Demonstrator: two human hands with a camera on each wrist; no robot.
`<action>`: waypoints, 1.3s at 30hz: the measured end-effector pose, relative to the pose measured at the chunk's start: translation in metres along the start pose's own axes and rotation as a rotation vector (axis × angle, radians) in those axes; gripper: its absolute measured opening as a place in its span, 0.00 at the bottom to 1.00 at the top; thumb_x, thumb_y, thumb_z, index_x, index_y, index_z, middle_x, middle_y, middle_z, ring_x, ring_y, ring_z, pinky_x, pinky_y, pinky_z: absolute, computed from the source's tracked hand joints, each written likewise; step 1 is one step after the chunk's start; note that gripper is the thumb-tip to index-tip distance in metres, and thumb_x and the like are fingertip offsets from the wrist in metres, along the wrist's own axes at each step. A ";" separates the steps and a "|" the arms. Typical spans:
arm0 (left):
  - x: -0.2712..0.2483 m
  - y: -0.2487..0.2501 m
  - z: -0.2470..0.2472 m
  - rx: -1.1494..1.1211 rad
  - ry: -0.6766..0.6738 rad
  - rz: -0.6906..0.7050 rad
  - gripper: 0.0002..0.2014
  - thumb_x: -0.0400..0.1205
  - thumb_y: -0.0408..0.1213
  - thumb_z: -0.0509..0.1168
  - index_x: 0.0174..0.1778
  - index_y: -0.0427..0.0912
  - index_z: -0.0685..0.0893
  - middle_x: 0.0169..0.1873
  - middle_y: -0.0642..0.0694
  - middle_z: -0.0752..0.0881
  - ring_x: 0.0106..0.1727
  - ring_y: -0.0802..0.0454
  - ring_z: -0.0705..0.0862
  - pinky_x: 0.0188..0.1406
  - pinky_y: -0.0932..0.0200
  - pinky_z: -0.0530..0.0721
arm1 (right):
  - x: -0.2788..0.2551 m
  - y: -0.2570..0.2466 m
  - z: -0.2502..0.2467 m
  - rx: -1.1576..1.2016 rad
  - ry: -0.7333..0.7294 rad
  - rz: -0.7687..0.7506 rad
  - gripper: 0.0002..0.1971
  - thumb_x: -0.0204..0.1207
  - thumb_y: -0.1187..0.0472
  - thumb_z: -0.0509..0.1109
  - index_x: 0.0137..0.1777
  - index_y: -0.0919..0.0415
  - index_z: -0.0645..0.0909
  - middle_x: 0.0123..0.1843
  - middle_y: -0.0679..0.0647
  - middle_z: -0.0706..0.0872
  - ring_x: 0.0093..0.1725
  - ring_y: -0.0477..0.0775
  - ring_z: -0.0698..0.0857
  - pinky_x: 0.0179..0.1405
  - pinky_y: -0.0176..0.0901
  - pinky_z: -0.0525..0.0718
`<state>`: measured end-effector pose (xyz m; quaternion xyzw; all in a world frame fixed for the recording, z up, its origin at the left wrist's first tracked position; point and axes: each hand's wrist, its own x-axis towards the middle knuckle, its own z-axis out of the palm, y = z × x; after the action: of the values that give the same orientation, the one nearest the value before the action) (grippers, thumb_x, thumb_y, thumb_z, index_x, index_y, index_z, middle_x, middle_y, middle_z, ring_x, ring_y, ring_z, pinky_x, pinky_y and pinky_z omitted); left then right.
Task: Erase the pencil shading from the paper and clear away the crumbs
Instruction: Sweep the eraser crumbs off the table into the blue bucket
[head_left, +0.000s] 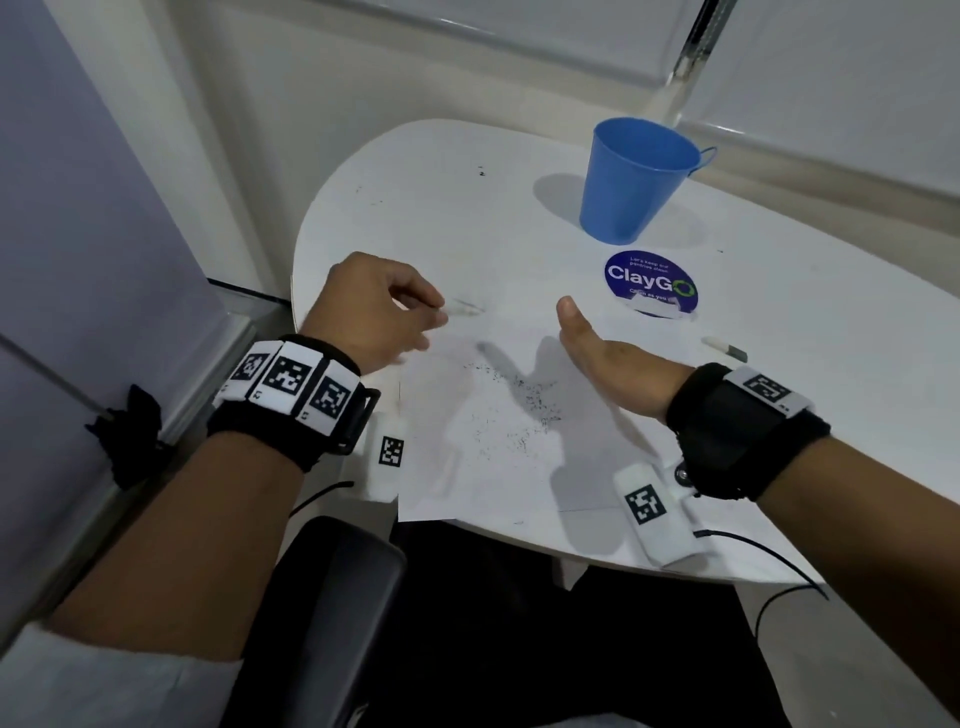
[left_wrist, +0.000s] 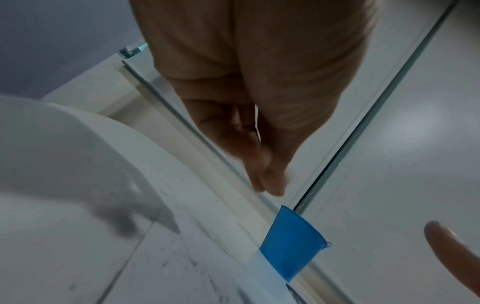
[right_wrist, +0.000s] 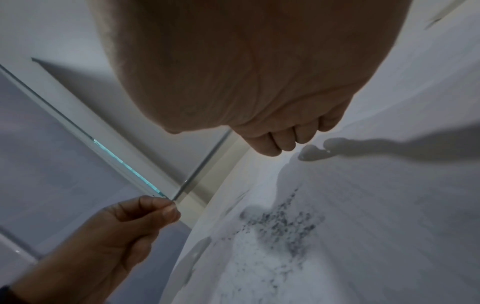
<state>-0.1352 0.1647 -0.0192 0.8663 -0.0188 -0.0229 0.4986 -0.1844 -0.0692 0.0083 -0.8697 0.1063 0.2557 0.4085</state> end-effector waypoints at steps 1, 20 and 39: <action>0.001 0.000 -0.002 0.004 0.017 0.005 0.08 0.77 0.41 0.80 0.36 0.44 0.90 0.27 0.50 0.89 0.25 0.56 0.87 0.32 0.57 0.89 | 0.002 0.001 0.000 0.014 -0.053 -0.027 0.45 0.73 0.22 0.44 0.86 0.46 0.56 0.88 0.48 0.56 0.87 0.47 0.51 0.87 0.52 0.45; 0.010 -0.021 -0.011 -0.041 0.061 -0.028 0.06 0.76 0.30 0.80 0.46 0.43 0.93 0.38 0.48 0.93 0.33 0.58 0.91 0.35 0.61 0.88 | 0.017 0.036 0.009 -0.271 -0.036 0.046 0.49 0.77 0.24 0.38 0.88 0.59 0.42 0.89 0.54 0.38 0.86 0.46 0.33 0.85 0.53 0.37; 0.006 0.003 -0.005 -0.062 0.174 -0.094 0.37 0.85 0.61 0.65 0.32 0.24 0.79 0.19 0.44 0.74 0.22 0.48 0.72 0.32 0.57 0.74 | 0.053 0.064 0.012 -0.232 0.039 -0.042 0.36 0.55 0.10 0.37 0.37 0.44 0.45 0.38 0.43 0.50 0.78 0.49 0.58 0.85 0.60 0.47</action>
<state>-0.1292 0.1671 -0.0142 0.8490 0.0661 0.0287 0.5234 -0.1692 -0.0998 -0.0677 -0.9180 0.0655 0.2406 0.3082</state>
